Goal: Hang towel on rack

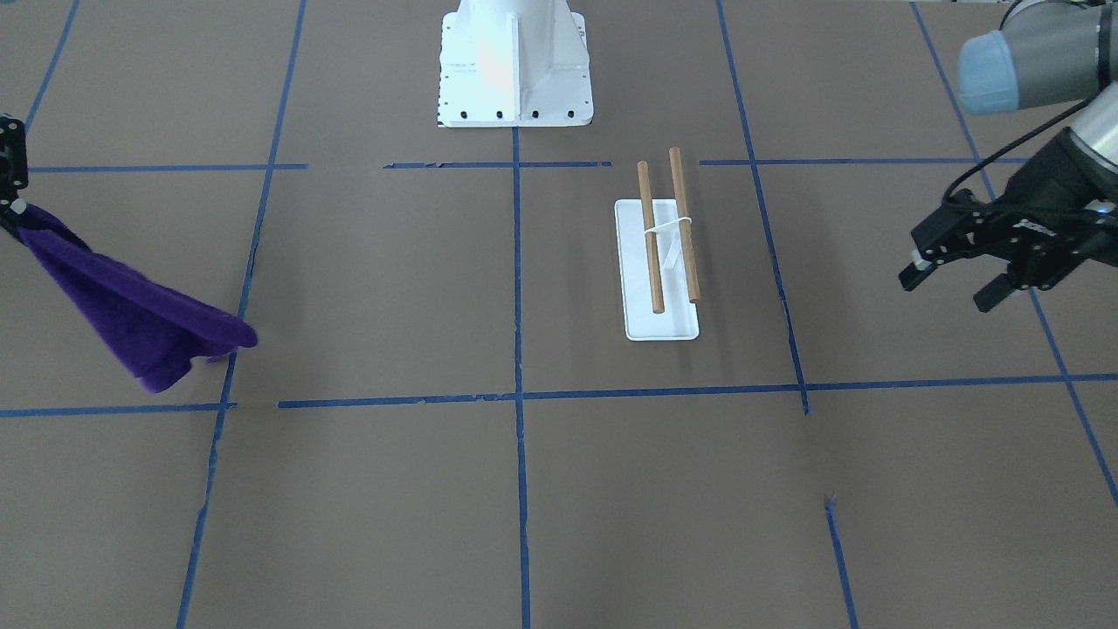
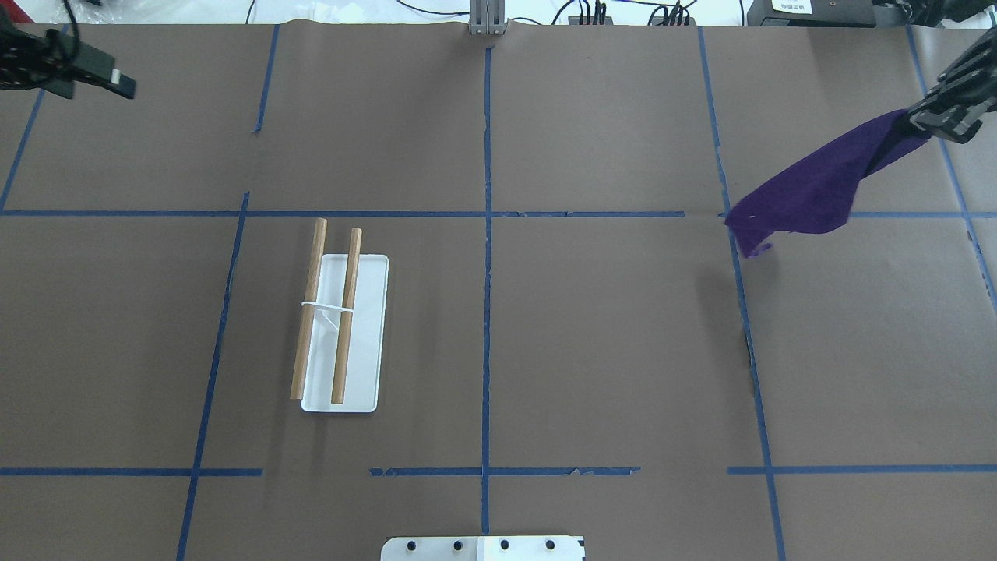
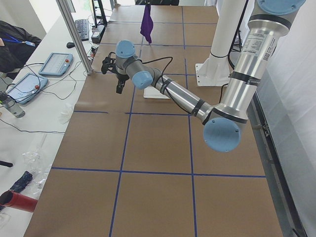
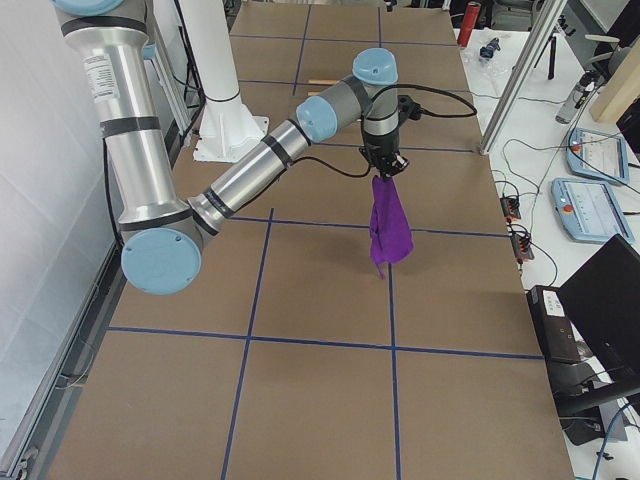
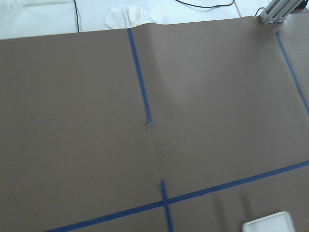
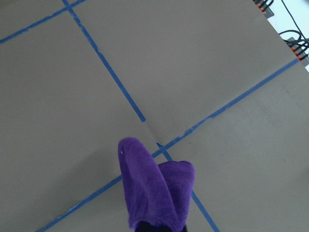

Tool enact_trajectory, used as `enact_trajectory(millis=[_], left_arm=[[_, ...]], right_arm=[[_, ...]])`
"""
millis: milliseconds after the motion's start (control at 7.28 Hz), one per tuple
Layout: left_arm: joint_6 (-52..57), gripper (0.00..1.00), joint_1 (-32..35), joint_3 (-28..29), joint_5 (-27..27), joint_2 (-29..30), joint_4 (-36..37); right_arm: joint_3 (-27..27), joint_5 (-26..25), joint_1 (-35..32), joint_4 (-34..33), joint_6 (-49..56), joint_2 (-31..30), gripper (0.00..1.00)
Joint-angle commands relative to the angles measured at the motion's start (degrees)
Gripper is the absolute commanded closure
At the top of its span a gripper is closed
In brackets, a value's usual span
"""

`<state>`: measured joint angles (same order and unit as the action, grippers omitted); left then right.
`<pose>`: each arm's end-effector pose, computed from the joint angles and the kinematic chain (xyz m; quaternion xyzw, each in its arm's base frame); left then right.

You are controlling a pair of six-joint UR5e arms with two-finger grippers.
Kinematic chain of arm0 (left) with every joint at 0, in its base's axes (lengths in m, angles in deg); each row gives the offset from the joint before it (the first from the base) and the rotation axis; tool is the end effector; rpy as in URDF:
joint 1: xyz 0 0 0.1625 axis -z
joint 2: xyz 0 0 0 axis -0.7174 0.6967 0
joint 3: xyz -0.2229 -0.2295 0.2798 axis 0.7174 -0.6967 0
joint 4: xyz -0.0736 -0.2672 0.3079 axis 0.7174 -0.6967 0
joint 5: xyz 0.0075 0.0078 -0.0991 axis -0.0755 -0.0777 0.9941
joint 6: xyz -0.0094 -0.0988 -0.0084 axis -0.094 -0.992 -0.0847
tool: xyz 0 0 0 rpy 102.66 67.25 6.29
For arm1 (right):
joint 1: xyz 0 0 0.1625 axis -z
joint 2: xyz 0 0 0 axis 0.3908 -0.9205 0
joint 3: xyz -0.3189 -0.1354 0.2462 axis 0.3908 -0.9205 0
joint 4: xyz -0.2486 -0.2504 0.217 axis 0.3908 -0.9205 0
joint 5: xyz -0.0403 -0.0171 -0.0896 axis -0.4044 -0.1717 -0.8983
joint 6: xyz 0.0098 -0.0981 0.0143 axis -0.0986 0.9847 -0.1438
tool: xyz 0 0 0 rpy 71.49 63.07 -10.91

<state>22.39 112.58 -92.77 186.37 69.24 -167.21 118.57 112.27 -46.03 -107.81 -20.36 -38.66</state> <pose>0.1754 -0.5676 0.3059 0.1302 0.5198 -0.0198 0.8441 -0.1203 -0.5025 0.2893 0.2840 -0.3406 -0.4075 0.7983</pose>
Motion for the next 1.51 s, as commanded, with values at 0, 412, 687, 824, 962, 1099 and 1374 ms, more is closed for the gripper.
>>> enact_trajectory(millis=[0,412,687,824,962,1099,1374], left_arm=[[-28.33,0.0,-10.01,0.06,-0.47,8.3,-0.07],[-50.34,0.0,-18.71,1.72,-6.68,14.82,-0.59],[-62.84,0.07,-21.46,5.31,-9.0,19.4,-0.69],[-67.77,0.17,-22.17,6.72,-10.65,21.33,-0.69],[-70.51,0.24,-23.4,7.17,-11.28,21.87,-0.86],[-72.72,0.24,-23.67,8.74,-11.29,23.35,-0.78],[-75.1,0.24,-24.28,10.69,-11.29,25.12,-0.95]], right_arm=[[-0.15,-0.51,5.47,0.09,-1.36,4.09,1.0],[-0.06,-0.95,11.79,0.53,-16.6,12.16,1.0],[0.03,-7.07,17.93,0.53,-24.36,16.48,1.0],[0.11,-8.5,19.79,1.05,-25.88,17.02,1.0],[-0.32,-8.77,21.03,2.36,-27.02,18.24,1.0],[-0.5,-9.38,21.65,2.63,-27.56,19.21,1.0],[-0.5,-9.48,22.35,2.72,-29.31,21.23,1.0]])
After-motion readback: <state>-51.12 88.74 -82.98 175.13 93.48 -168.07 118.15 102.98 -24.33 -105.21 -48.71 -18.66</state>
